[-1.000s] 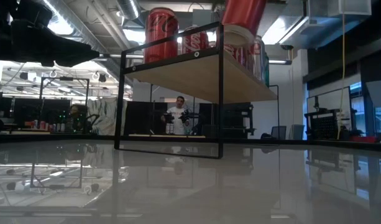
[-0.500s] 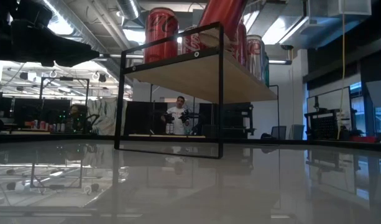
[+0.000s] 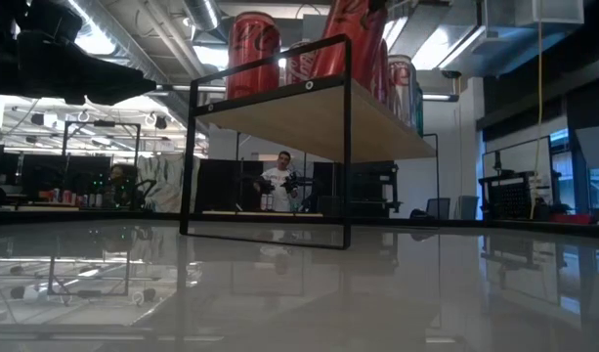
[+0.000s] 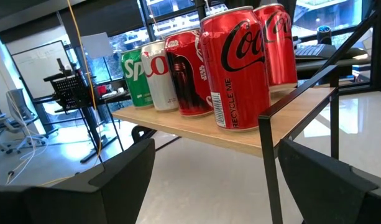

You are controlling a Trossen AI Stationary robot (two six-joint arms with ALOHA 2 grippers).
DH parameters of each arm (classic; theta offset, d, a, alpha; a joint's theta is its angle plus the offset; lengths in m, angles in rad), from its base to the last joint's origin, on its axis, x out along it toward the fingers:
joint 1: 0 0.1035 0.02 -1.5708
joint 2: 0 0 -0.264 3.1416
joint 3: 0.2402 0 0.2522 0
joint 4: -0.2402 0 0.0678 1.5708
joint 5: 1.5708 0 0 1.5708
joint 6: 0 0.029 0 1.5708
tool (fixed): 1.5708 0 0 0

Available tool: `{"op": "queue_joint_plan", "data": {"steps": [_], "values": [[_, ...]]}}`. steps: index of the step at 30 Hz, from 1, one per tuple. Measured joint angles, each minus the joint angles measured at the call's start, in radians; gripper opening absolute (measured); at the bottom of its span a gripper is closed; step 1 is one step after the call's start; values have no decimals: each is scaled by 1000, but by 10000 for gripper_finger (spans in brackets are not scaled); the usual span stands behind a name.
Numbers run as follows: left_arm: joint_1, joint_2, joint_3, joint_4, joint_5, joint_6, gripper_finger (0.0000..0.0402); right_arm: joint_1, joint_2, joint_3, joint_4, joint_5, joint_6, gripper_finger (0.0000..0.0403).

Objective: Place canned beverage on shelf
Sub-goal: Put the red-black soda can on the shelf aligned with the other red-black soda can

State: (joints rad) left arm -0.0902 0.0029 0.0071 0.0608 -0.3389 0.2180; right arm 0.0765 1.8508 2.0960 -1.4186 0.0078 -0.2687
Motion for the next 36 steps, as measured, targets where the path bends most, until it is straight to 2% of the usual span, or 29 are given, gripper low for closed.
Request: {"op": "queue_joint_plan", "data": {"steps": [36], "values": [[0, 0, 0, 0, 0, 0, 330, 2, 15, 0, 11, 63, -2, 301]]}}
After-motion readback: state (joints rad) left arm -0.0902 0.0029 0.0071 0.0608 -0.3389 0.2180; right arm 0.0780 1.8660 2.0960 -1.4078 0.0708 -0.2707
